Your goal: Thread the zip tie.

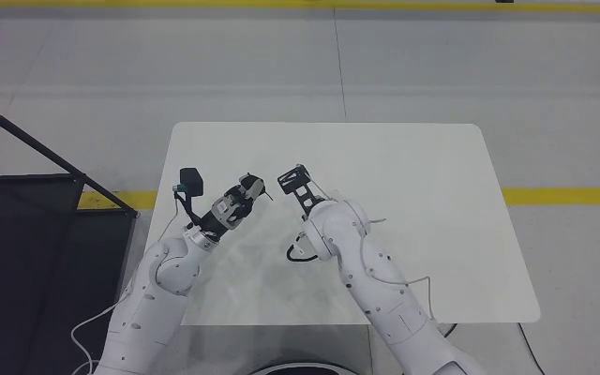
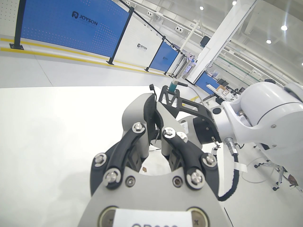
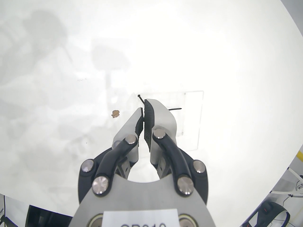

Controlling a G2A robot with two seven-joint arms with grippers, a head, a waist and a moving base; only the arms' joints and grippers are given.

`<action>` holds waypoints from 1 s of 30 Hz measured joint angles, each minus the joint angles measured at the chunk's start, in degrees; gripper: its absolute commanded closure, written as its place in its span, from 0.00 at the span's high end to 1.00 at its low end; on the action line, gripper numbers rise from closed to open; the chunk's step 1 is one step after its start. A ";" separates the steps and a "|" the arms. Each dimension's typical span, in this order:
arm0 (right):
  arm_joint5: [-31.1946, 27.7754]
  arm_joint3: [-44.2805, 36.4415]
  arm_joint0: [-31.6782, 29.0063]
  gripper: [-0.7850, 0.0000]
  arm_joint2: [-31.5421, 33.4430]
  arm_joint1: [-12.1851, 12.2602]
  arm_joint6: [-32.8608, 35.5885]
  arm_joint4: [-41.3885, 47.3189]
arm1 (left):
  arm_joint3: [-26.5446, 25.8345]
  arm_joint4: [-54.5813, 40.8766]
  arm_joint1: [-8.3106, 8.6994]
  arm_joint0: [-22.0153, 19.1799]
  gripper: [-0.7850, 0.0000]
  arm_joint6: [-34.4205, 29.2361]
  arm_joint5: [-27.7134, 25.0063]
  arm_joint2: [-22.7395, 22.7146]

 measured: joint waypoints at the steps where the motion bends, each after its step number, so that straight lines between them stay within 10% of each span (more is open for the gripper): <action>1: 0.24 -0.45 -0.21 0.00 0.11 0.00 -0.31 -0.26 | 0.00 0.00 0.00 0.00 0.00 0.00 0.00 0.00; 19: -8.56 -35.91 -32.55 0.00 6.03 5.04 -25.72 -17.58 | 0.00 0.00 0.00 0.00 0.00 0.00 0.00 0.00; 30: -7.72 -35.79 -31.95 0.00 6.01 5.01 -25.24 -17.42 | 0.00 0.00 0.00 0.00 0.00 0.00 0.00 0.00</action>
